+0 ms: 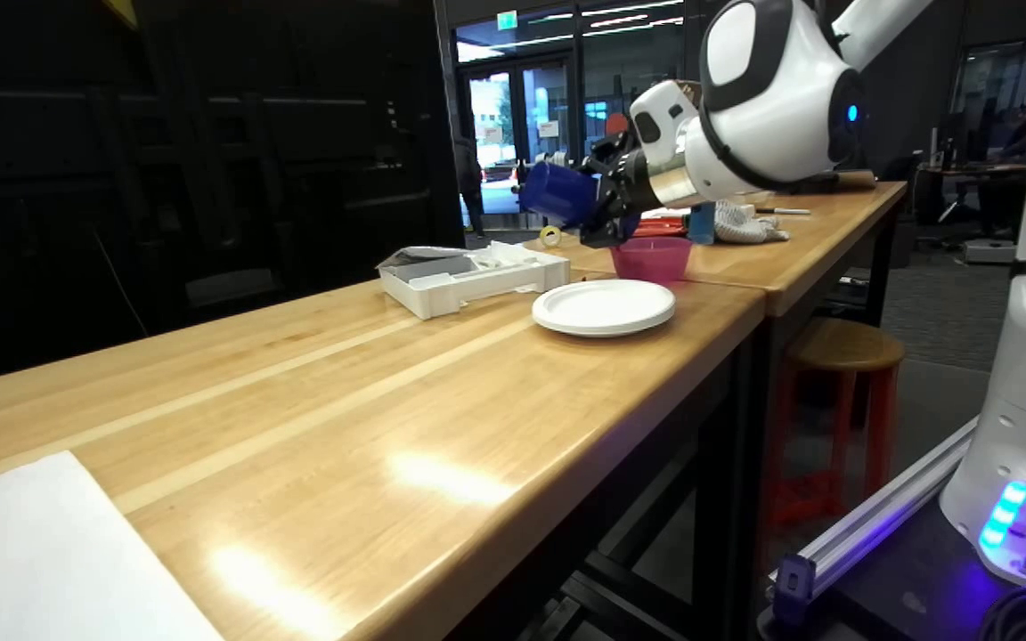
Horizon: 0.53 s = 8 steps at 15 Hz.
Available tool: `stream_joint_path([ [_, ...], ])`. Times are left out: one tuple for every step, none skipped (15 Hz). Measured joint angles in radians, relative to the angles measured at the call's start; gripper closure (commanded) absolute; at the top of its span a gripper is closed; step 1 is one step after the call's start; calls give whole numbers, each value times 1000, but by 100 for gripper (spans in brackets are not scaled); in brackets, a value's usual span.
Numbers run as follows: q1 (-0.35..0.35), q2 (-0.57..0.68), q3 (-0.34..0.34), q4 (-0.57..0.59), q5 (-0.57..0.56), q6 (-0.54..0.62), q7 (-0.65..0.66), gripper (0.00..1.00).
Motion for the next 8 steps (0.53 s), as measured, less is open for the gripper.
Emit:
stream_joint_path([
  [2,-1,1,0,0,0,1,42],
  [3,-1,2,0,0,0,3,42],
  [4,-1,4,0,0,0,7,42],
  [7,-2,4,0,0,0,12,42],
  [11,-2,4,0,0,0,16,42],
  [13,-2,5,0,0,0,19,42],
  [15,-2,5,0,0,0,22,42],
  [15,-2,6,0,0,0,23,42],
])
